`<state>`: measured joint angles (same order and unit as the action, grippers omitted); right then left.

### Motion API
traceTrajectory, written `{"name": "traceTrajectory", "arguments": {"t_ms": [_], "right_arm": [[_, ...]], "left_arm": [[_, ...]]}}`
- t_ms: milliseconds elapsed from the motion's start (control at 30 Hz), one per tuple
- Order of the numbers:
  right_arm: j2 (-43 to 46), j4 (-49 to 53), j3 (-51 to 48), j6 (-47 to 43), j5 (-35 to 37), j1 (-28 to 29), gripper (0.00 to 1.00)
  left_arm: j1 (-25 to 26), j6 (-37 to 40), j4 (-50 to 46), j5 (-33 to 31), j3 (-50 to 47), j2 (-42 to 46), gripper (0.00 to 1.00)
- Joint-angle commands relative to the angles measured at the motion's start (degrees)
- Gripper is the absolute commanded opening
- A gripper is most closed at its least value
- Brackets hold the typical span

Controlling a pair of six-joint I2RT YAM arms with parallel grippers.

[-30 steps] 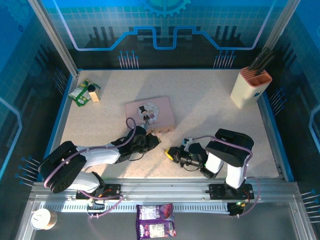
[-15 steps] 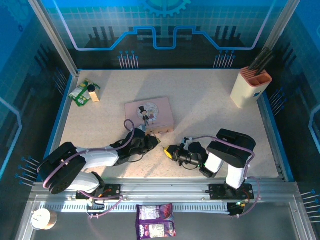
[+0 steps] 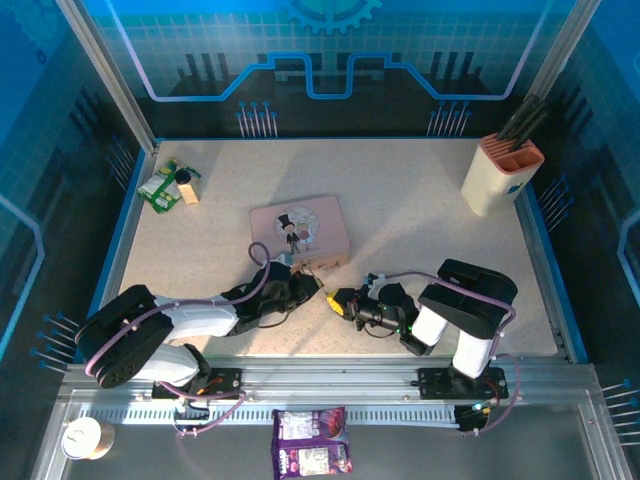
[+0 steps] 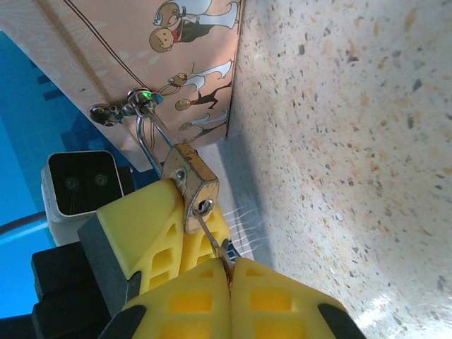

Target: Unlock a padlock with a key

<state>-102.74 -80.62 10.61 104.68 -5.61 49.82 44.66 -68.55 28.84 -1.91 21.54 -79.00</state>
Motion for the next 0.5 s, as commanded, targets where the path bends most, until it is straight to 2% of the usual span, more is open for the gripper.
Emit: {"name": "traceTrajectory", "arguments": {"t_ms": [0, 467], "right_arm": [[0.82, -1.02, 0.33, 0.70, 0.16, 0.38, 0.00], [0.92, -1.01, 0.34, 1.18, 0.44, 0.63, 0.00]], "left_arm": [[0.96, 0.21, 5.35, -0.84, -0.23, 2.53, 0.00], [1.41, 0.02, 6.65, -0.75, -0.31, 2.63, 0.00]]}}
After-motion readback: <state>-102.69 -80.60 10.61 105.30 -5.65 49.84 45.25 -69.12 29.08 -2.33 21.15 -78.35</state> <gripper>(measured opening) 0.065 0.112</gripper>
